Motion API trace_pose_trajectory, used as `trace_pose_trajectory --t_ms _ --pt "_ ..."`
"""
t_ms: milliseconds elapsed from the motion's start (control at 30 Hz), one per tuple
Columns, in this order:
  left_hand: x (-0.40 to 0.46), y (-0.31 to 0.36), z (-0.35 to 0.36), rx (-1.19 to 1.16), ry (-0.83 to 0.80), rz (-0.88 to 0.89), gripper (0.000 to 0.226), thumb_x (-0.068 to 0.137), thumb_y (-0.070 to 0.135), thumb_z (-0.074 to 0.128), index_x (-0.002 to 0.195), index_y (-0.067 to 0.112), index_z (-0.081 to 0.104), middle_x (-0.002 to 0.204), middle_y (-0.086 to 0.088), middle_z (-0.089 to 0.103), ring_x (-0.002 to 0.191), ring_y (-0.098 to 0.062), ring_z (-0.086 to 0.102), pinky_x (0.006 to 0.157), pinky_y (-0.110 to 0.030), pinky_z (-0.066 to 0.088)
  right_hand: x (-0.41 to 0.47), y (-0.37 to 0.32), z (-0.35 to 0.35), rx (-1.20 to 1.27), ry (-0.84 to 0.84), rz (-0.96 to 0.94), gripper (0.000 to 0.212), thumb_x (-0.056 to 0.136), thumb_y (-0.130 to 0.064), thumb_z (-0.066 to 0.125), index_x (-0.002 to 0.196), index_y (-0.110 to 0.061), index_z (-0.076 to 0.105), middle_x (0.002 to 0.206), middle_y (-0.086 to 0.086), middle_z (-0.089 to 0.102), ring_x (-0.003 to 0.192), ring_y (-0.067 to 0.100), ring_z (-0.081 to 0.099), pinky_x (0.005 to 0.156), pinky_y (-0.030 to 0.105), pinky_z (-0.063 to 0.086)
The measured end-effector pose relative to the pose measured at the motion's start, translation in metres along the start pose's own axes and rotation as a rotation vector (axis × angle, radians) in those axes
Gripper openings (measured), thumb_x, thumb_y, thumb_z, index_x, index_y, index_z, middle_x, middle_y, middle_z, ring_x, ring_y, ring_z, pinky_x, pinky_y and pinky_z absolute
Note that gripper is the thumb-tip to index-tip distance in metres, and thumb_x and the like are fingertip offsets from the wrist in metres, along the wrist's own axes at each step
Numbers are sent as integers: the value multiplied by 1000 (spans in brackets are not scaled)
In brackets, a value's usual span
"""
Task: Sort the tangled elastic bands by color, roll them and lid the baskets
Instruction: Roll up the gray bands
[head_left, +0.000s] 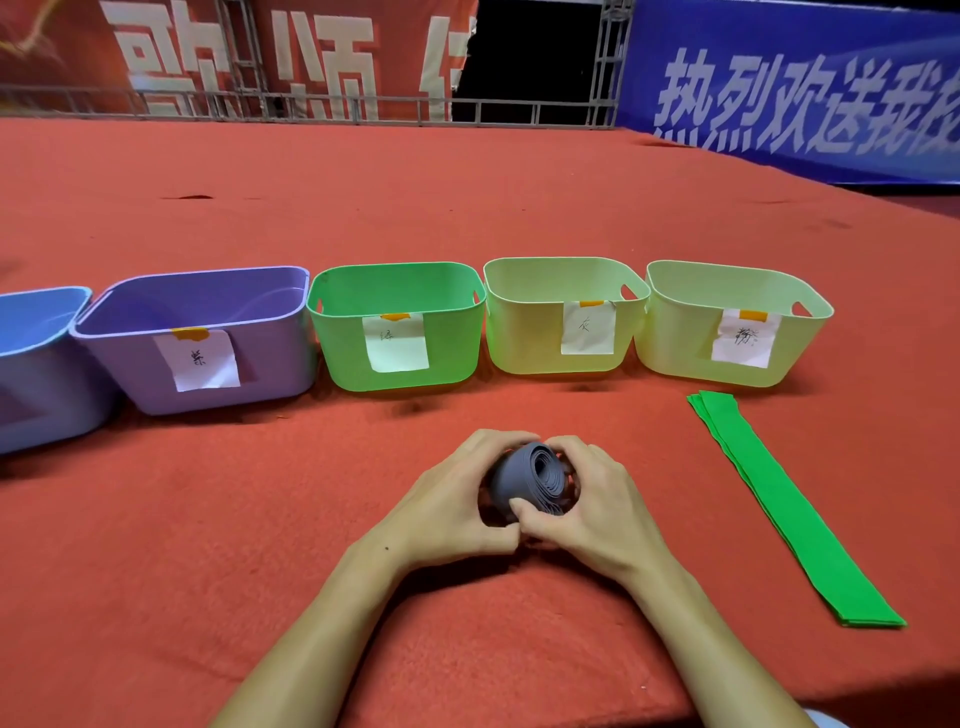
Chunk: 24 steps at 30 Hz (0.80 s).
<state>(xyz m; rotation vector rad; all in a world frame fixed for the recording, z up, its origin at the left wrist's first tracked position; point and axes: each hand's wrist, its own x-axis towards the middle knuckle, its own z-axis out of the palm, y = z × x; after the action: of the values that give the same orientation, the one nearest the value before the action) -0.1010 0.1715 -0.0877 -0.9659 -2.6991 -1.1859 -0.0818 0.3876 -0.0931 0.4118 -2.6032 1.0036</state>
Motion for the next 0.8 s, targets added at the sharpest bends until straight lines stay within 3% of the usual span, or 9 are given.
trace_pose_trajectory --t_ms 167,300,400,500,600,700,800 --pt "4 4 1 56 116 38 70 75 34 86 137 37 54 130 22 64 117 -4 64 93 -36 55 -2 1 -3 115 54 29 52 67 -63 86 104 -32 65 81 -12 60 74 11 59 68 35 51" --pt "2 13 -1 78 192 72 66 66 39 79 129 29 63 123 19 67 110 -5 64 90 -35 55 -8 -6 -11 71 89 -10 52 72 -70 82 105 -33 66 93 -16 63 85 9 61 74 31 52" --pt "0 18 1 34 222 44 65 63 39 78 127 30 66 120 18 72 106 -8 69 89 -39 56 -13 -12 -20 233 45 -19 49 77 -52 89 117 -36 66 112 -16 63 99 10 65 81 26 54" --pt "-1 25 -3 35 244 73 63 69 40 82 129 32 66 119 19 72 103 -10 69 86 -41 56 -17 -16 -29 401 -6 -16 62 80 -30 87 136 -35 60 130 -13 64 107 16 67 85 36 60" --pt "3 36 -13 85 268 109 64 72 50 83 131 34 64 119 23 70 94 -5 63 82 -37 55 -9 -19 -39 403 22 -47 66 77 -22 86 138 -33 61 129 -12 68 105 18 69 86 40 62" --pt "16 47 -30 134 245 128 75 69 69 85 133 36 62 121 24 68 99 -6 62 82 -32 54 7 -22 -53 388 65 -80 63 74 -15 88 131 -30 65 123 -12 70 100 17 71 87 40 63" --pt "39 54 -52 145 179 191 73 75 59 89 138 32 62 125 21 66 111 -9 63 91 -30 53 31 -22 -71 344 96 -115 60 71 -21 89 125 -29 65 120 -10 72 103 14 72 88 39 62"
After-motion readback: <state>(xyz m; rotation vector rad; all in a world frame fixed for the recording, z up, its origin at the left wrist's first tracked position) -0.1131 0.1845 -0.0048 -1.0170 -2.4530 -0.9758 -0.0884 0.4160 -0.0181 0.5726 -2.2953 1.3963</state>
